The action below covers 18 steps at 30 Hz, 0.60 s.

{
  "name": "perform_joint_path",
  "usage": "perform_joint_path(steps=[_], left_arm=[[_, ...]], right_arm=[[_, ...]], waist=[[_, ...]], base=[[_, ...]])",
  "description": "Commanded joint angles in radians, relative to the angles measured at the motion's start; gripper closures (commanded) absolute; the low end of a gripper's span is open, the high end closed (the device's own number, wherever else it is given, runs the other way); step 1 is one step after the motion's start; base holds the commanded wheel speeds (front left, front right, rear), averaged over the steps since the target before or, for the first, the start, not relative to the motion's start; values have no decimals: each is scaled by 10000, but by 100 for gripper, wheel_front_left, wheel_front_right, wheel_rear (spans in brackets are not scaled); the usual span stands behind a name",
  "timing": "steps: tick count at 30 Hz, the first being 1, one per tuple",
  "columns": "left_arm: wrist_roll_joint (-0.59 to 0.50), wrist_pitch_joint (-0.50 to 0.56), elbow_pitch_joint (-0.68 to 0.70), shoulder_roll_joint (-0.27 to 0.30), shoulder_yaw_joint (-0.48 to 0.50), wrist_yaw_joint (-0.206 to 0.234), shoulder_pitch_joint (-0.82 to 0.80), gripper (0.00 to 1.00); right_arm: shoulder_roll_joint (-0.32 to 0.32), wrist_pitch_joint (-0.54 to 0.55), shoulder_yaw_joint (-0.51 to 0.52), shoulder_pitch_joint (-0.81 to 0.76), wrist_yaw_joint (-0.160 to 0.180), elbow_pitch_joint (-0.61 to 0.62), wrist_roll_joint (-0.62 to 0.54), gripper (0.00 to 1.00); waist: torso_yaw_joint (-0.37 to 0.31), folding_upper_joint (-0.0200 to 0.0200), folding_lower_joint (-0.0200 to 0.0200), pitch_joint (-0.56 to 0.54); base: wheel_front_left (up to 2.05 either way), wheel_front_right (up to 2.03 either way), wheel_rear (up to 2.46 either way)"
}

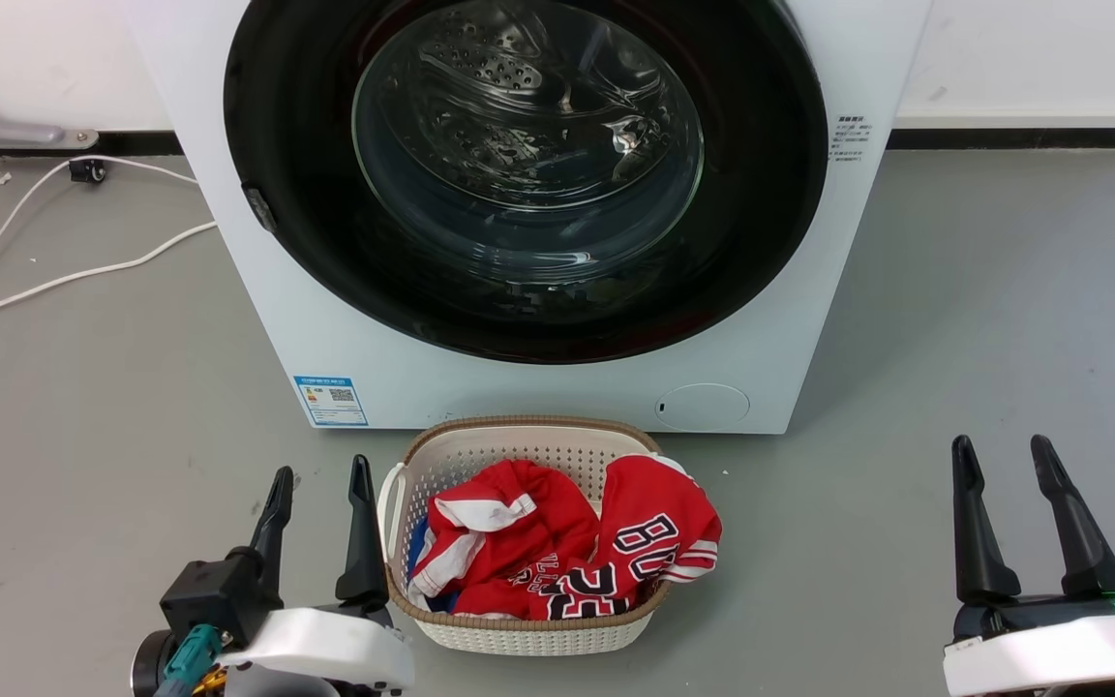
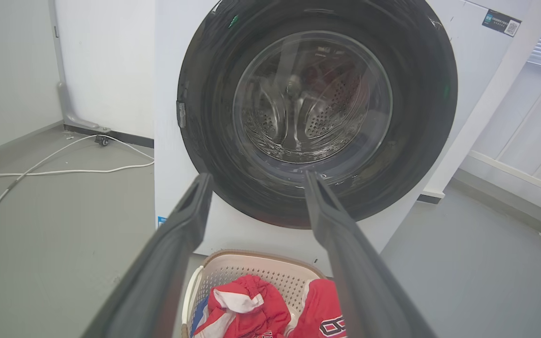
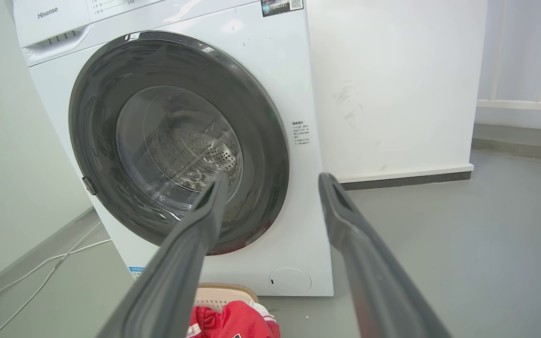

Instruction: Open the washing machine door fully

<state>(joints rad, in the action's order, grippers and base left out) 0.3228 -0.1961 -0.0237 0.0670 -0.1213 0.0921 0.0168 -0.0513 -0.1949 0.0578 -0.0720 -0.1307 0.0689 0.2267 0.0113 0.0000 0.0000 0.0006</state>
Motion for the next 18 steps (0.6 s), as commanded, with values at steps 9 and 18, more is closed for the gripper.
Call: perform_joint_path(steps=[9,18], left_arm=[[-911,-266,62,-74,-13,-36,154,0],[-1563,-441,-50,-130,-21,-92,247,0]], right_arm=[[8,-280,145,-178,0,161,-517,0],[12,-452,148,-310,0,173,-1040,0]], waist=[[22,0,0,-32],[32,0,0,-51]], base=[[0,0,0],[0,0,0]])
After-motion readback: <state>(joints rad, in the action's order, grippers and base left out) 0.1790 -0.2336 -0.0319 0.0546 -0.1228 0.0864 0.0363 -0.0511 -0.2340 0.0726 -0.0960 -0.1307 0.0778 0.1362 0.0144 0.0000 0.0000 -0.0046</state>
